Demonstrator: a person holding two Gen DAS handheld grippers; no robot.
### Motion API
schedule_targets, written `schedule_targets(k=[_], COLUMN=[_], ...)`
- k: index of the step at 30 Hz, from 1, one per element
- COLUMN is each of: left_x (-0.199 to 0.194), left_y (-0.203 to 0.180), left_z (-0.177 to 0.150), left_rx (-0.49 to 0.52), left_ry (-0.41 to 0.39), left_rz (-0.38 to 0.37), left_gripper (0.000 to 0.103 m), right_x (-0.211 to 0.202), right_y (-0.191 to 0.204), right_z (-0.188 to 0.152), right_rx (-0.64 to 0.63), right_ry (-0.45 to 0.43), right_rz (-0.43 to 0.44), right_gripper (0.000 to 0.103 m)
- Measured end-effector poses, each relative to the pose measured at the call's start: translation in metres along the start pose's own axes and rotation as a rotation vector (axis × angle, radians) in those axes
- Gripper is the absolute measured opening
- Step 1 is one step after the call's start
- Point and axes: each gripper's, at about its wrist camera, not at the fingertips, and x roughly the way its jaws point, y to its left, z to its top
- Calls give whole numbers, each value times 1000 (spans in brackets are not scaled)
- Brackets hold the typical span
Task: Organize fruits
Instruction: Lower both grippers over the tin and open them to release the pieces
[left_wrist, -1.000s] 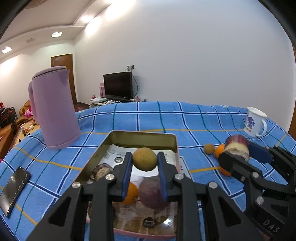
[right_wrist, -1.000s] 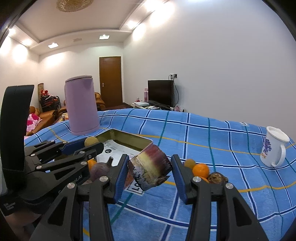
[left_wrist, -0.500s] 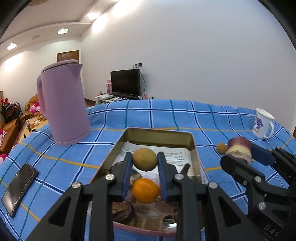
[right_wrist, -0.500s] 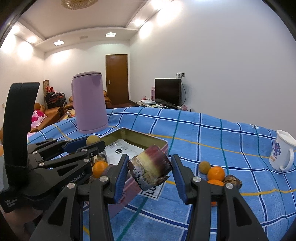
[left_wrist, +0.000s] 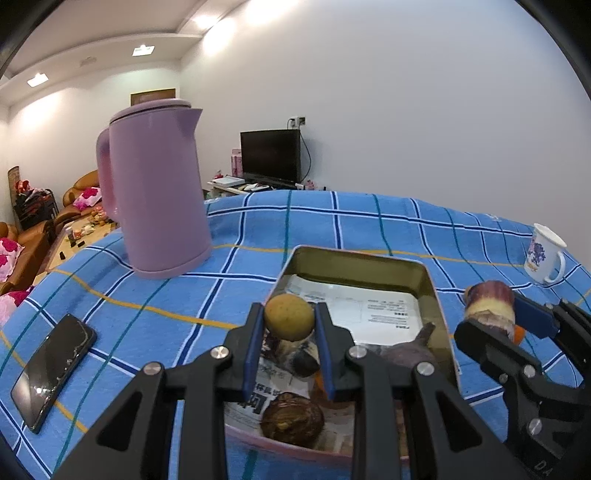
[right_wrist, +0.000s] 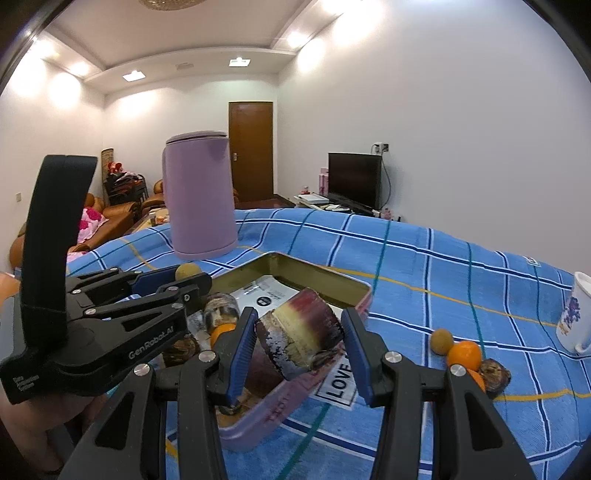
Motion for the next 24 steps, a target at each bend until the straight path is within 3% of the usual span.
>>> schedule_targets(k=[24], left_x=[13], left_y=[20], left_z=[0], left_rx=[-29], left_ry=[71], left_rz=[-5], left_gripper=[28], right_x=[17], right_y=[24], right_z=[6], right_rx=[-65], right_ry=[29], right_rz=[72], right_gripper=[49])
